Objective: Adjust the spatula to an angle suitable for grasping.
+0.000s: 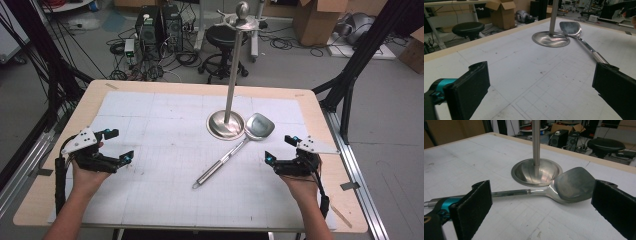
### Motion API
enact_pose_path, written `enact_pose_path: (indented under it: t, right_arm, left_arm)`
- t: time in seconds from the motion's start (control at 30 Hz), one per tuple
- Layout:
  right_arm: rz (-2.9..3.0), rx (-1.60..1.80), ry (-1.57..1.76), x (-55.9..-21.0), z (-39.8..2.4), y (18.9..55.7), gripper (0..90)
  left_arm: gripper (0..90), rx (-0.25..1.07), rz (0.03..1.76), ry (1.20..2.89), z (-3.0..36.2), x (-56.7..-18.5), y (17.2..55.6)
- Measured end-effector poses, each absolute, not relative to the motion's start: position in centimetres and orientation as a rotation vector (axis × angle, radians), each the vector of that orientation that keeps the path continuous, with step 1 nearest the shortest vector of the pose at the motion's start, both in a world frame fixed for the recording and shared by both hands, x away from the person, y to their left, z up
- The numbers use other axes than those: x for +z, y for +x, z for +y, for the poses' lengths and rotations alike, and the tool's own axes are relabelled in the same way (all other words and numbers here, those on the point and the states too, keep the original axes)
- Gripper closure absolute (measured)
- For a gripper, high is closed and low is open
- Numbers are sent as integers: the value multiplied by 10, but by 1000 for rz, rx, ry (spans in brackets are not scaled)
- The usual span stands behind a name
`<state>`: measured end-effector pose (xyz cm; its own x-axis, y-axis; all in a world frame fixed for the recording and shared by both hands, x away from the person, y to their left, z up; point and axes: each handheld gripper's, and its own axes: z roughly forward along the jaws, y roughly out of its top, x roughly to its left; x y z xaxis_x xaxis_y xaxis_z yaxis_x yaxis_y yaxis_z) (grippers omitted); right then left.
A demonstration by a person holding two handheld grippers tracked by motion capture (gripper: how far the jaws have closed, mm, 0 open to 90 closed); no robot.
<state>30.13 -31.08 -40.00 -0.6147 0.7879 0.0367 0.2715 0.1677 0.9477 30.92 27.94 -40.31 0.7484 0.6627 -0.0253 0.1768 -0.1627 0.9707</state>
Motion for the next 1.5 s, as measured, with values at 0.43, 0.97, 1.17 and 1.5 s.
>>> enact_pose_path:
  t: [0.43,0.97,1.17,1.5]
  right_arm:
    - [1980,1447,1004,-402,-314,299,24]
    - [2086,1377,994,-396,-303,306,333]
    - [2126,1314,991,-379,-288,323,454]
    - [2266,1187,970,-378,-248,361,572]
  left_arm:
    - [17,492,662,1711,278,-402,307]
    - [17,501,674,1733,280,-403,308]
    - [17,495,669,1722,279,-403,308]
    - [17,513,683,1720,285,-402,309]
